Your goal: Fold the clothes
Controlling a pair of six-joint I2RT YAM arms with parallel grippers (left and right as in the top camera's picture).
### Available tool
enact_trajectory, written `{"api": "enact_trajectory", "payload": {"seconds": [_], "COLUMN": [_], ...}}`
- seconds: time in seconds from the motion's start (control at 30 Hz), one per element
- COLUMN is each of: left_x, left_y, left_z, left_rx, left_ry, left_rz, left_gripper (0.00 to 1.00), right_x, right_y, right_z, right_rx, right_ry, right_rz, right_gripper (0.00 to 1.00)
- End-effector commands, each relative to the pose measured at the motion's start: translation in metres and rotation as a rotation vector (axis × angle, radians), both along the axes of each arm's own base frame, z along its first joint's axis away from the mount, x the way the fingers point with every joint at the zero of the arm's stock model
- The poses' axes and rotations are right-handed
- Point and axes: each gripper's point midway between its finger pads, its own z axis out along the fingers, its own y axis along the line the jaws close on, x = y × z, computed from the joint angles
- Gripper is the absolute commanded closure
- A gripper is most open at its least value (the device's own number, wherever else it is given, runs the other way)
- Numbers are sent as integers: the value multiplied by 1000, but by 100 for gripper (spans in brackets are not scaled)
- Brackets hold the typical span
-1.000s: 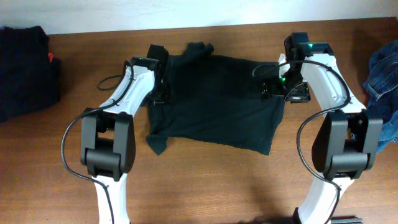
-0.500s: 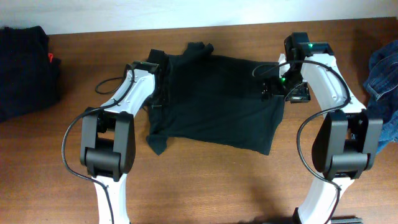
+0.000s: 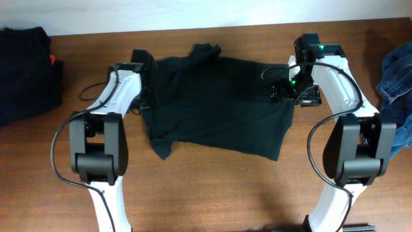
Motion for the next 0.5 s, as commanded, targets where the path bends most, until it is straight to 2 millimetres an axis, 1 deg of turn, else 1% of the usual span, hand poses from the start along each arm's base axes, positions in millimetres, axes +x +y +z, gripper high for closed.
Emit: {"api": "enact_trajectory", "payload": {"seconds": [0.0,0.2,0.3,0.4,0.47], "left_x": [2,-3,-3,-2,-2], "left_y": [22,51,59,67,72], "left_z": [14,15,15,20,24], "left_rx": [22,22,-3,-7,-12], "left_ry": [-33,-21,-22,-35,-44], "left_rz": [54,121,145,164,177], "left_gripper": [22,22,22,25,30], "right_x": [-1,-1,-1,-1,-1], "right_y": [-2,-2,-2,-2,-2], "right_z": [1,1,1,0,0], "right_rx": [-16,-16,-16,-16,-16], "right_ry": [1,1,1,1,1], "right_rz": [-2,-2,-2,-2,-2], "right_gripper": [1,1,1,1,1]}}
